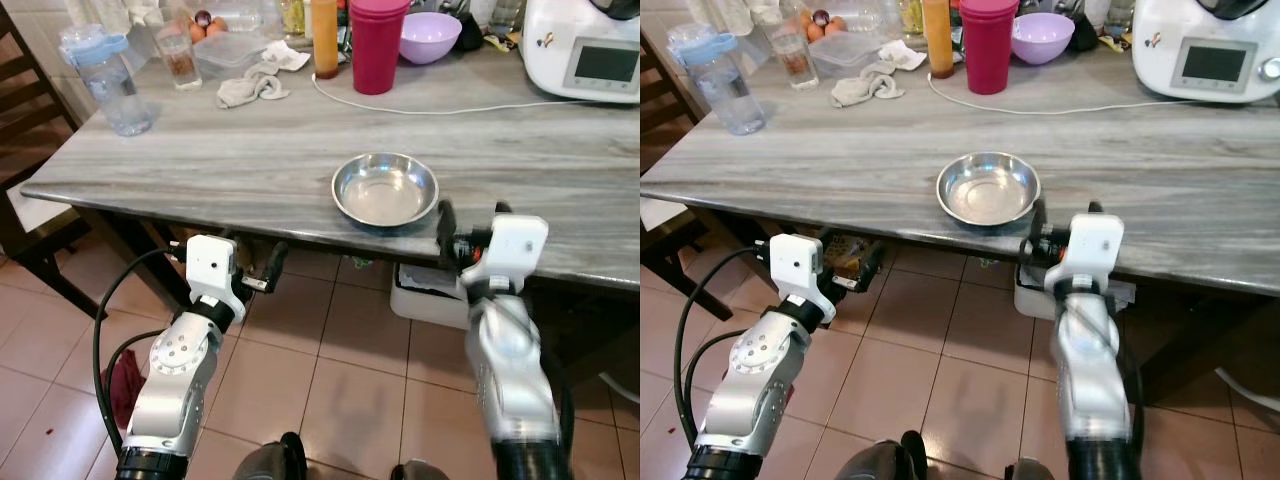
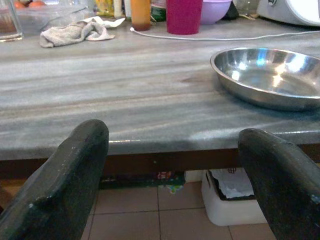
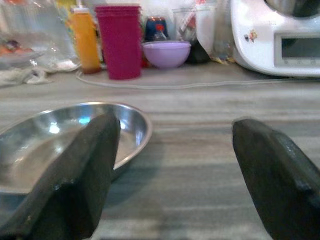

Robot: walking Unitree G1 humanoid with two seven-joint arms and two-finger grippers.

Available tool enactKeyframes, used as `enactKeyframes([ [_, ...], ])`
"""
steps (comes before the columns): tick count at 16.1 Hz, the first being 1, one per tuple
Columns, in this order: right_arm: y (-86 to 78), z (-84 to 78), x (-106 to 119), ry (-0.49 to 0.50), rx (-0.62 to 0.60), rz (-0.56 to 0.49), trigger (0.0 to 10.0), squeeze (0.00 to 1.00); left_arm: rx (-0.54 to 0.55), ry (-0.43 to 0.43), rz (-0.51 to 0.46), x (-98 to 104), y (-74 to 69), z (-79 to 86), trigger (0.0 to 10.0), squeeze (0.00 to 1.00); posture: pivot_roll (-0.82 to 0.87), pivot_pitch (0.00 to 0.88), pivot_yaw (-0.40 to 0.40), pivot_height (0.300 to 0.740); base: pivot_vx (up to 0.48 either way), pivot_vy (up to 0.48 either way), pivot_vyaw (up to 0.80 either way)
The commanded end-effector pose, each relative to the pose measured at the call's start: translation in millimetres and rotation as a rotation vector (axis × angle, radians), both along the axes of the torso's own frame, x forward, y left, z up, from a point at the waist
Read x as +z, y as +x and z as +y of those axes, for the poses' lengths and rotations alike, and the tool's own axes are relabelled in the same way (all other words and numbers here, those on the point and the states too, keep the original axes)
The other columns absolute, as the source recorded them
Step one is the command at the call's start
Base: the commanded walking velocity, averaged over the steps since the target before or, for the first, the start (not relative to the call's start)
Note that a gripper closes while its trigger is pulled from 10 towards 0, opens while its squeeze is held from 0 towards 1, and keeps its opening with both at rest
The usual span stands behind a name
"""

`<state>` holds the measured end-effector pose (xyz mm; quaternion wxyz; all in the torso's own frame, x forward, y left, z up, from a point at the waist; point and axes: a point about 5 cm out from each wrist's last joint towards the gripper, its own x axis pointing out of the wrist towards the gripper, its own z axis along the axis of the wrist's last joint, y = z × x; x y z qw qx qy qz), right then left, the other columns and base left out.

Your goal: Setting the table

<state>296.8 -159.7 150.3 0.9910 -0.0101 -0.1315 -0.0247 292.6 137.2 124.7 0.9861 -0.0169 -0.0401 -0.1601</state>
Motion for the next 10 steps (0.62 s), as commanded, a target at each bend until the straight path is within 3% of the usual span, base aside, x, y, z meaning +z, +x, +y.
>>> enactKeyframes([
  [1,-6.0,5.4,6,-0.013,0.006,-0.009,10.0,1.0,0.027,0.02,0.033,-7,-1.6,2.8,10.0,0.0,-0.17,0.136,0.102,0.74,0.0,0.0,0.0],
  [4,-18.4,4.7,6,-0.032,0.003,0.041,10.0,1.0,0.055,0.011,0.056,-11,-0.2,2.4,10.0,0.0,-0.18,0.137,0.098,0.74,0.0,0.0,0.0],
  [5,-19.2,1.8,5,-0.03,-0.001,0.066,10.0,0.0,0.067,0.018,0.056,-12,0.3,2.2,10.0,0.0,-0.19,0.137,0.091,0.74,0.0,0.0,0.0],
  [10,-18.6,-2.2,8,-0.031,0.001,0.1,10.0,0.0,0.146,0.044,0.06,-15,0.9,5.3,10.0,0.0,-0.18,0.138,0.075,0.74,0.0,0.0,-0.49],
])
